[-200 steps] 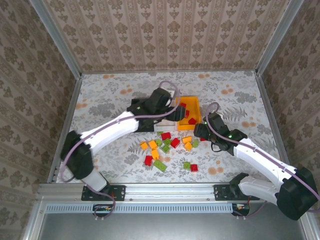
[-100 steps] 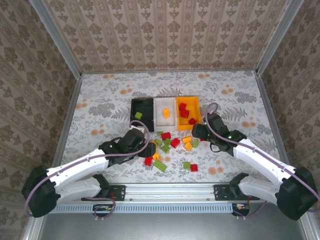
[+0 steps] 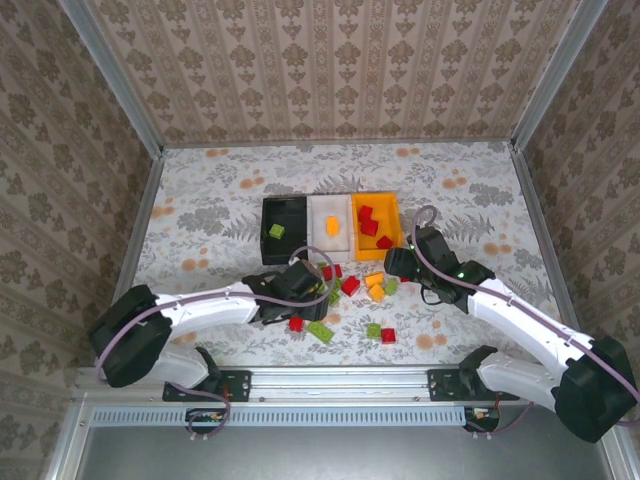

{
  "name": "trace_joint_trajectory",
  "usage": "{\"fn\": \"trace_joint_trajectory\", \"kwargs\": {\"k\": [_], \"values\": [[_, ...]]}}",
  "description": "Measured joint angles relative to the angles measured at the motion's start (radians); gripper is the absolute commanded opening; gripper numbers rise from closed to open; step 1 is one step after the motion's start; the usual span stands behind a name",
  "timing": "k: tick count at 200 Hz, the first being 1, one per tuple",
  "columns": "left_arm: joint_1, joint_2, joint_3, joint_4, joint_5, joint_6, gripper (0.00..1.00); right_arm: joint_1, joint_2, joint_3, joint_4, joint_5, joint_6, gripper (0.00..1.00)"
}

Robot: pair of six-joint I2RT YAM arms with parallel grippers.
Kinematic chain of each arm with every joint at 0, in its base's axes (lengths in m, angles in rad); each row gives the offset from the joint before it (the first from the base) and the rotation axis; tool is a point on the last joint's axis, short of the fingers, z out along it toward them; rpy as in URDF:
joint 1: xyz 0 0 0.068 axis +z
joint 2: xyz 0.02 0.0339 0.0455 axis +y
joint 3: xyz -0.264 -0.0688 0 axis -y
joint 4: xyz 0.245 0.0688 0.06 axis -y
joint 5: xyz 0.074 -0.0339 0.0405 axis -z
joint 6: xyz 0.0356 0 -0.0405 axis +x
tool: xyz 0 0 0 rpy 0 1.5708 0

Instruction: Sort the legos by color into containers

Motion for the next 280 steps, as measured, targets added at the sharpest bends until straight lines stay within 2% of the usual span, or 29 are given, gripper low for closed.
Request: {"fn": "trace_joint_trajectory", "kwargs": {"k": [50, 86, 124, 163, 198, 228, 255, 280], "values": [[-0.067, 0.080, 0.083, -0.001, 0.005, 0.003, 0.57, 0.000, -0.015, 0.000, -0.006, 0.011, -0.010, 0.76], [-0.091, 0.112, 0.098, -0.063, -0.041, 0.006, 0.55, 0.000, -0.016, -0.006, -0.007, 0.014, -0.011, 0.76], [-0.143, 0.140, 0.146, -0.121, -0.105, 0.016, 0.44, 0.000, -0.016, -0.007, -0.007, 0.018, -0.015, 0.76], [-0.148, 0.147, 0.149, -0.134, -0.125, 0.021, 0.34, 0.000, -0.016, -0.007, -0.007, 0.022, -0.017, 0.76], [-0.147, 0.144, 0.159, -0.148, -0.143, 0.028, 0.31, 0.000, -0.016, -0.007, -0.007, 0.024, -0.017, 0.76], [-0.097, 0.080, 0.205, -0.168, -0.148, 0.060, 0.31, 0.000, -0.020, -0.007, -0.007, 0.026, -0.017, 0.76], [0.016, 0.037, 0.322, -0.153, -0.142, 0.113, 0.31, 0.000, -0.025, -0.007, -0.007, 0.027, -0.016, 0.77], [0.116, 0.094, 0.470, -0.121, -0.118, 0.161, 0.31, 0.000, -0.025, -0.008, -0.007, 0.027, -0.014, 0.77]]}}
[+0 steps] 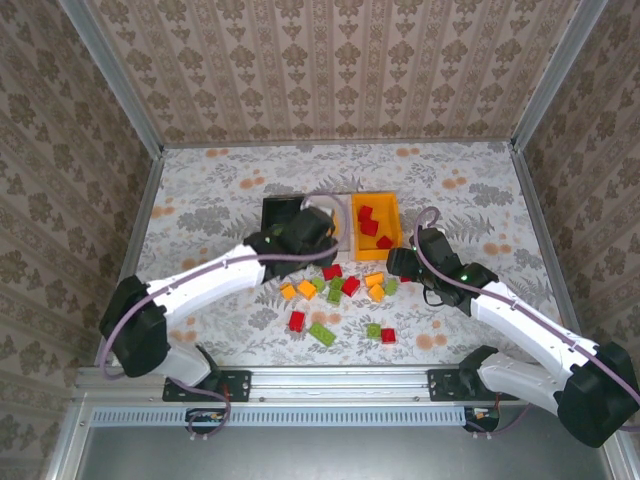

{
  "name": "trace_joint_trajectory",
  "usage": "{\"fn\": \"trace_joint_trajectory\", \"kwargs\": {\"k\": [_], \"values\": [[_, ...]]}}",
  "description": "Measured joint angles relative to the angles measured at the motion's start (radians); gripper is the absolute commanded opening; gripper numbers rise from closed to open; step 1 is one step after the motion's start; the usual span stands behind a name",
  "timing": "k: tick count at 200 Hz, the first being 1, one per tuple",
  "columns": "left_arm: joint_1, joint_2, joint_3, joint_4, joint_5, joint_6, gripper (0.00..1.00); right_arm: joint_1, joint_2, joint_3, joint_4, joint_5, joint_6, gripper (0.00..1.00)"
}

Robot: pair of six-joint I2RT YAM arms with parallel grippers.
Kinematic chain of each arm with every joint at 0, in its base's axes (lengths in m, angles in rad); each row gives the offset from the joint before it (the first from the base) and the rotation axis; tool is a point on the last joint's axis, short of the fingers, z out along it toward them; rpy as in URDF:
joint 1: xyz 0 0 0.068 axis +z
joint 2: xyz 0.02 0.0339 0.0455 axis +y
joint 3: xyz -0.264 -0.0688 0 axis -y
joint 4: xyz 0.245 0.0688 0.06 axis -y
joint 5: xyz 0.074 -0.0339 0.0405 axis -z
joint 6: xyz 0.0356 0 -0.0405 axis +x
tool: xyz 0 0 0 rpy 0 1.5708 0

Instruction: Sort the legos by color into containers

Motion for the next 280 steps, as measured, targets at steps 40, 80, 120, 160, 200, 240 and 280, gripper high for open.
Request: {"fn": "trace_joint_trajectory", "kwargs": {"k": [40, 80, 120, 160, 200, 240, 280], "values": [[0.098, 0.230, 0.200, 0.018, 0.029, 0.051, 0.31, 0.000, 0.000, -0.005, 0.000, 0.000, 0.000, 0.77], [0.123, 0.389, 0.288, -0.011, 0.042, 0.079, 0.52, -0.001, 0.000, -0.005, 0.000, 0.000, 0.000, 0.77], [0.114, 0.358, 0.296, -0.037, 0.060, 0.078, 0.66, -0.001, -0.016, -0.005, -0.006, 0.000, 0.000, 0.77], [0.053, 0.142, 0.199, -0.018, 0.076, 0.069, 0.74, -0.001, -0.022, -0.005, -0.009, 0.000, 0.000, 0.77], [-0.015, -0.077, -0.023, -0.012, 0.092, 0.046, 0.75, -0.001, -0.029, -0.005, -0.011, -0.001, 0.000, 0.77], [-0.008, -0.138, -0.227, -0.084, 0.103, 0.040, 0.78, -0.001, -0.029, -0.010, -0.011, -0.001, 0.001, 0.77], [-0.008, -0.100, -0.264, -0.103, 0.093, 0.048, 0.77, -0.001, -0.029, -0.013, -0.011, -0.001, 0.001, 0.77]]}}
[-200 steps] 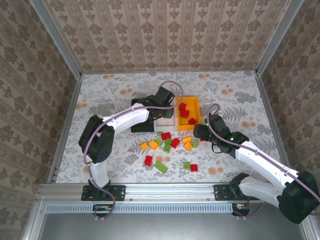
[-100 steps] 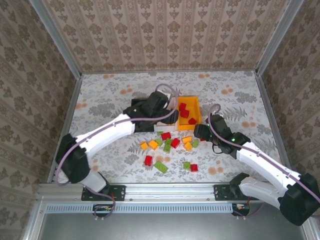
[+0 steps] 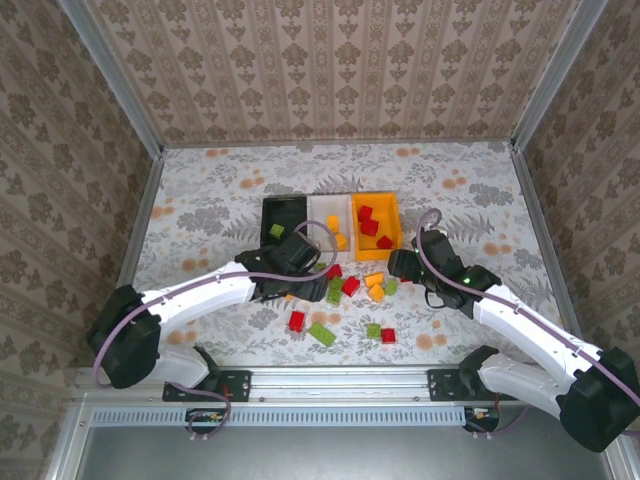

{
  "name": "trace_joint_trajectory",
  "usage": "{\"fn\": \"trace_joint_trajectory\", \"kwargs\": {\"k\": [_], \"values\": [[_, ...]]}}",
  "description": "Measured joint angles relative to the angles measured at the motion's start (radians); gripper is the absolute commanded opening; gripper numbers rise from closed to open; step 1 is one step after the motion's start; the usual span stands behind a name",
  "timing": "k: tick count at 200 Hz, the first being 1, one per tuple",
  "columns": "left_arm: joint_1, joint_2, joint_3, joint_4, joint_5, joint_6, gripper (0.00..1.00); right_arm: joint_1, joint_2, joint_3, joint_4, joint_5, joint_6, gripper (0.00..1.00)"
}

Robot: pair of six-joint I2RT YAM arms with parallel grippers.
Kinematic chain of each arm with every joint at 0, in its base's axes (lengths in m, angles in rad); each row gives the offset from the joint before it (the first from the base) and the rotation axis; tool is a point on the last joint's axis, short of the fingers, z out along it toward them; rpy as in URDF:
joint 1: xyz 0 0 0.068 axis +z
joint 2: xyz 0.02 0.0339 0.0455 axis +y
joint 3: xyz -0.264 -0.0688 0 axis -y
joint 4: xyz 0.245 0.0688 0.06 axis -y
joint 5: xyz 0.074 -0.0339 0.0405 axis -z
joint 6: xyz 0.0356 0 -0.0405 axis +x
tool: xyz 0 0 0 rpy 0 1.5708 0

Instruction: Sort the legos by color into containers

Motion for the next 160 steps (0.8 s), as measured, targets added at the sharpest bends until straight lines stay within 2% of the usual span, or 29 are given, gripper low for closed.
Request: {"fn": "trace_joint_trajectory", "kwargs": {"k": [87, 126, 160], "values": [[-0.002, 0.169, 0.000, 0.045, -0.039, 0.038, 0.61, 0.000, -0.030, 0.000, -0.018, 0.000, 0.000, 0.77], [-0.015, 0.200, 0.000, 0.065, -0.053, 0.050, 0.44, 0.000, -0.037, 0.000, -0.024, 0.000, 0.000, 0.77], [-0.037, 0.195, 0.002, 0.063, -0.073, 0.048, 0.36, 0.000, -0.046, 0.000, -0.027, 0.000, 0.003, 0.77]]}}
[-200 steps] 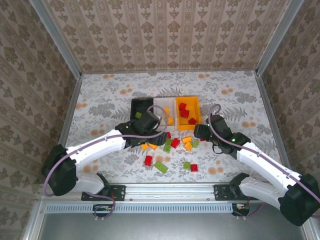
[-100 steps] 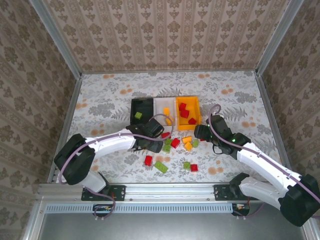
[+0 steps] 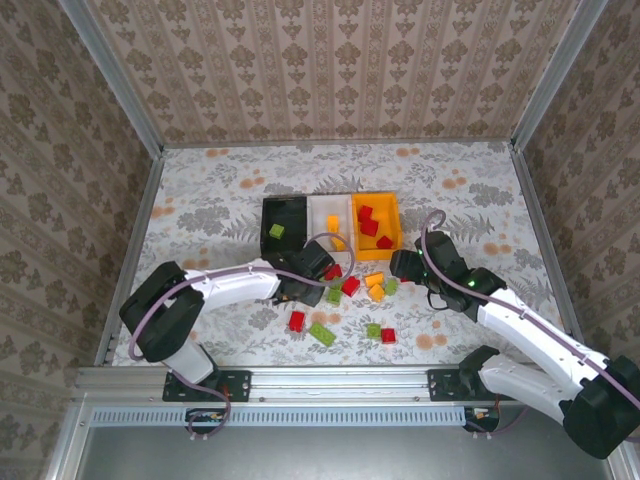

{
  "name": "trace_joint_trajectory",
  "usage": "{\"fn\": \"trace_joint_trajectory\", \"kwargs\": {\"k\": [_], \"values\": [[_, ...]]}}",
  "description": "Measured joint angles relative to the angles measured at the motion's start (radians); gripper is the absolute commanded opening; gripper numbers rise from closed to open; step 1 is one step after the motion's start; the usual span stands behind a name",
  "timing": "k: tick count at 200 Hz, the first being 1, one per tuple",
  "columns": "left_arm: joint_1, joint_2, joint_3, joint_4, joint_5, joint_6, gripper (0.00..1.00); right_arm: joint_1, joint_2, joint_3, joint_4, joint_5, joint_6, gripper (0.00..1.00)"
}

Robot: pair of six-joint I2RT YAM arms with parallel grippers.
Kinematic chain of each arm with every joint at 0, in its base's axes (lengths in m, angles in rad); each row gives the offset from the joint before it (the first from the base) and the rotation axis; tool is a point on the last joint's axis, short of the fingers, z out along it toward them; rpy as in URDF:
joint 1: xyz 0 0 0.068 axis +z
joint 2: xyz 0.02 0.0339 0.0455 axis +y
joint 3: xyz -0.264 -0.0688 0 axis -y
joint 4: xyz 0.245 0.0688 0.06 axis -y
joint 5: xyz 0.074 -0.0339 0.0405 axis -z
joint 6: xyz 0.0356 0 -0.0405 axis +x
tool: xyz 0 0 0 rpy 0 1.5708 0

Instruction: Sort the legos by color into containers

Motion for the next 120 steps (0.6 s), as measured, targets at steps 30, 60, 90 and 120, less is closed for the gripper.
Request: {"fn": "trace_joint_trajectory", "kwargs": {"k": [30, 60, 90, 120], "values": [[-0.041, -0.091, 0.001, -0.042, -0.021, -0.004, 0.38, 0.000, -0.009, 0.000, -0.001, 0.000, 0.000, 0.77], [-0.041, -0.212, 0.077, -0.063, -0.026, -0.004, 0.41, 0.000, -0.015, 0.000, 0.001, 0.000, 0.008, 0.77], [0.022, -0.160, 0.231, -0.003, -0.019, -0.003, 0.40, 0.000, -0.011, -0.003, 0.001, 0.000, 0.012, 0.77], [0.109, 0.014, 0.364, 0.034, -0.007, 0.005, 0.39, 0.000, 0.000, -0.004, 0.001, 0.000, 0.012, 0.77]]}}
